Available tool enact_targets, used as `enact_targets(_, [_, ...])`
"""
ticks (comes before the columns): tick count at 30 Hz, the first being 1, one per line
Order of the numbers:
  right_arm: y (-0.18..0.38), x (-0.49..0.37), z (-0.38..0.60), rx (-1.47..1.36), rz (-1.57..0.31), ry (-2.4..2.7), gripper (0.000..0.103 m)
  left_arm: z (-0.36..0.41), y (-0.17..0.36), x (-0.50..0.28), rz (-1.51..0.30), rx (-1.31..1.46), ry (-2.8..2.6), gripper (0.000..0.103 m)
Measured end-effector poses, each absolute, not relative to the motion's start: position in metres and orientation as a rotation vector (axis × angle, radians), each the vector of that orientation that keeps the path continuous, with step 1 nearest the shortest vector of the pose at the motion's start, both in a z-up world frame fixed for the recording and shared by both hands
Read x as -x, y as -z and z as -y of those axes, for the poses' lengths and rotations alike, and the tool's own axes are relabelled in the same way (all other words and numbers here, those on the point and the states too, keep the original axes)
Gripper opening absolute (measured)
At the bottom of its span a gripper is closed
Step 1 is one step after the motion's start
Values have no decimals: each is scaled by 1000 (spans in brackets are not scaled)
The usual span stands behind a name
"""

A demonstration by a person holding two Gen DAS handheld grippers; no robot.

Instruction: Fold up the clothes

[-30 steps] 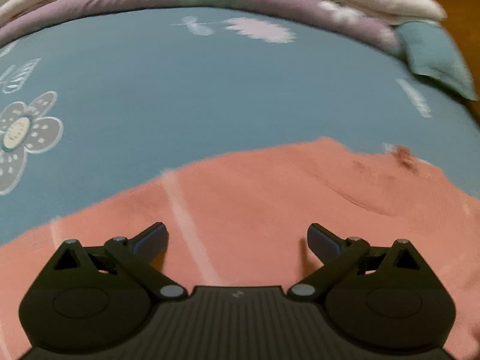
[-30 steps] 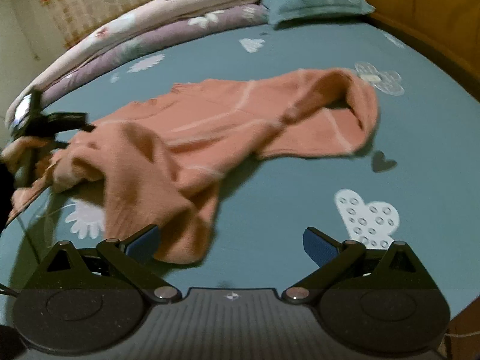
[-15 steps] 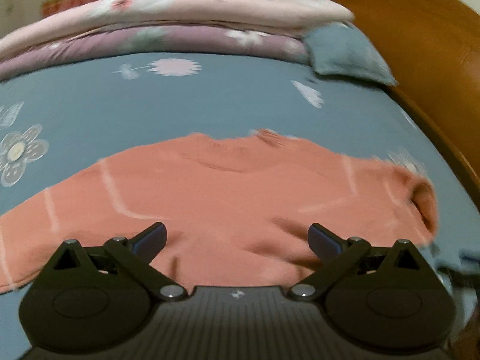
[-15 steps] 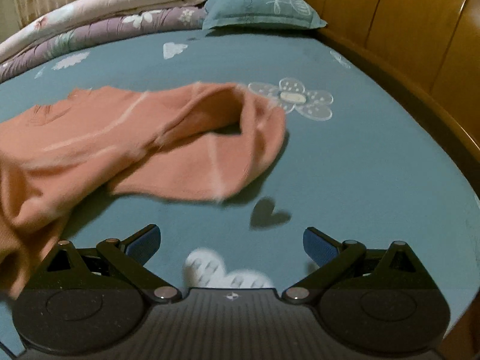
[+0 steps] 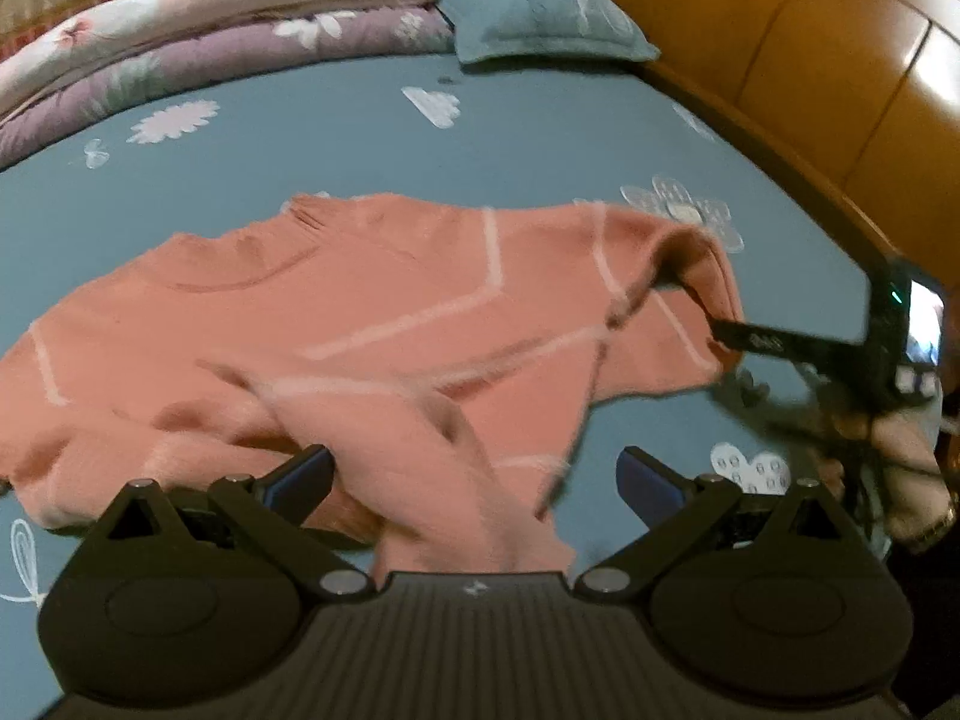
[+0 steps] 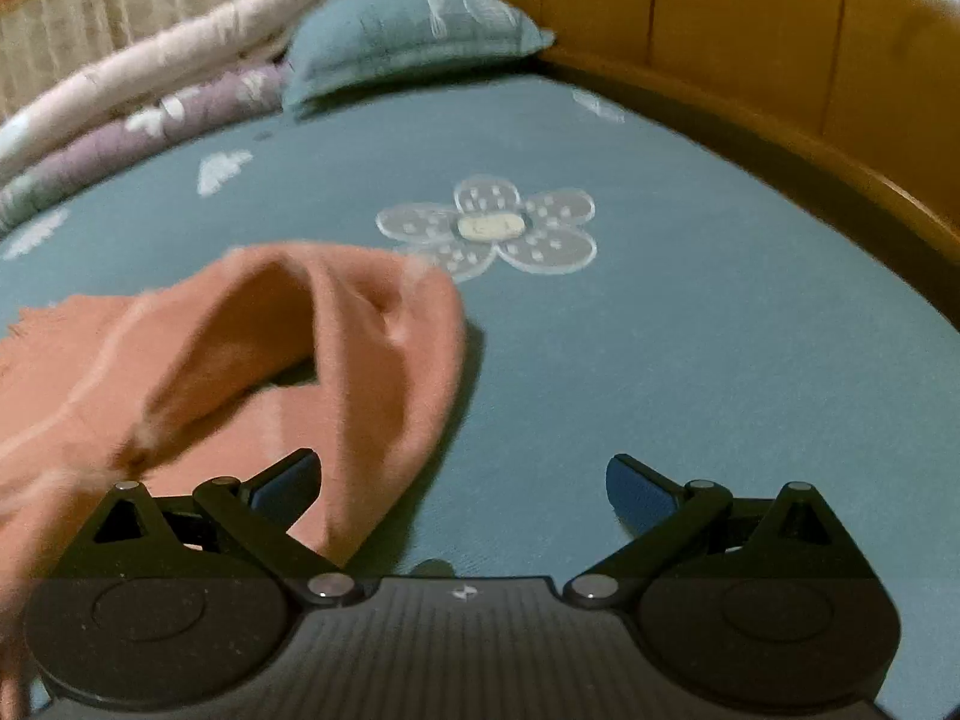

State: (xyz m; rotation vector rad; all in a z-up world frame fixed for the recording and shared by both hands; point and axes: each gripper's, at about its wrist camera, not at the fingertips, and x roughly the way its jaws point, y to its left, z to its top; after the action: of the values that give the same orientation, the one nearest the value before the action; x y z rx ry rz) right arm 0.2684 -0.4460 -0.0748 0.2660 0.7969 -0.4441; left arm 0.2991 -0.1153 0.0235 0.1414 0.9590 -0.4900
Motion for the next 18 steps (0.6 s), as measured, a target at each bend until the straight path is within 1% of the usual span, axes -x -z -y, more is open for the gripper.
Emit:
enact_targets(3, [82, -271, 450, -218, -816, 489, 103, 123, -21, -298, -968, -186, 477, 100])
enact_targets(7, [79, -267, 463, -164, -789, 579, 103, 124, -21, -300, -977, -187, 476, 100])
enact_targets(10, [68, -265, 472, -88, -733, 685, 103, 125, -21, -301, -982, -191, 475, 100])
enact_targets(13, [56, -260, 484, -70, -659, 744, 103, 125, -20, -301, -985, -193, 475, 100])
enact_targets(15, [57, -262, 490, -117, -678, 697, 103, 124, -18, -301, -992, -192, 472, 100])
enact_targets(18, [74, -270, 491, -162, -757, 618, 103, 125, -15, -302, -1004, -193, 461, 100])
